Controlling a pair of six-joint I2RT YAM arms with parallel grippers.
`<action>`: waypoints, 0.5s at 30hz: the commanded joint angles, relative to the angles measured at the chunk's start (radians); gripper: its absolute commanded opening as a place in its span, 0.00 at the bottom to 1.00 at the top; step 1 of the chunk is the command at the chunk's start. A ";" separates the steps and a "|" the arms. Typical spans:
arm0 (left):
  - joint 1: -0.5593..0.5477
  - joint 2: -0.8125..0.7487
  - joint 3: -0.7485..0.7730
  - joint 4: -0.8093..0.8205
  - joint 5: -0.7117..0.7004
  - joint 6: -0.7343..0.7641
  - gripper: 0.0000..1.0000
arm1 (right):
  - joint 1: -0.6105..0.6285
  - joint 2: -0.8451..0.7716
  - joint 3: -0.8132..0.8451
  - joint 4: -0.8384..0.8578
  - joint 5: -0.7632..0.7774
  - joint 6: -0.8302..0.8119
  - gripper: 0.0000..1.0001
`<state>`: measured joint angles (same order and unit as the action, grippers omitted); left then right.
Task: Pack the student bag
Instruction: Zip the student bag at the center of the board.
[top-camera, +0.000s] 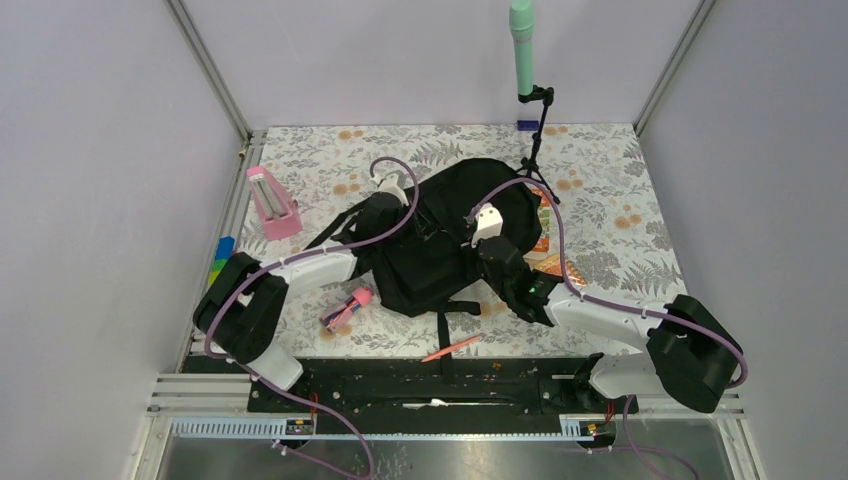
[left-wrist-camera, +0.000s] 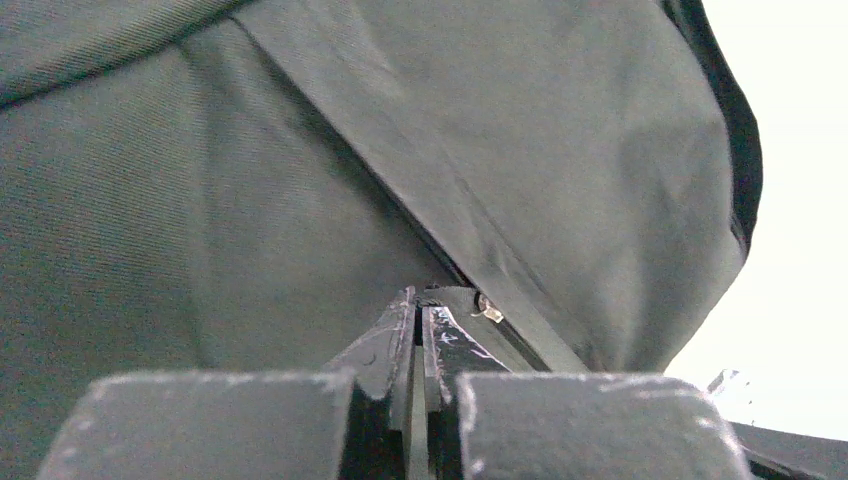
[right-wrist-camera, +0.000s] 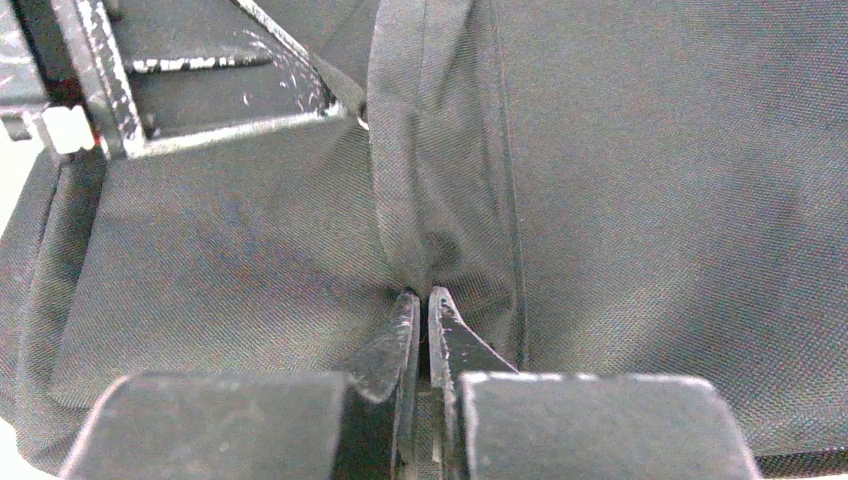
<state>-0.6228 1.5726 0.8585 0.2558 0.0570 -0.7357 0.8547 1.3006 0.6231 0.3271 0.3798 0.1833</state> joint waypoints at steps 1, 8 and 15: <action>0.067 0.025 0.047 0.028 -0.063 -0.035 0.00 | -0.005 -0.037 -0.013 -0.002 0.031 0.013 0.00; 0.104 0.077 0.078 0.017 -0.070 -0.046 0.00 | -0.005 -0.059 -0.016 -0.025 0.033 0.030 0.00; 0.135 0.120 0.126 -0.029 -0.156 -0.024 0.00 | -0.005 -0.094 -0.026 -0.042 0.015 0.055 0.00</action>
<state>-0.5308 1.6764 0.9295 0.2321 0.0399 -0.7792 0.8547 1.2533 0.6025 0.3031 0.3721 0.2142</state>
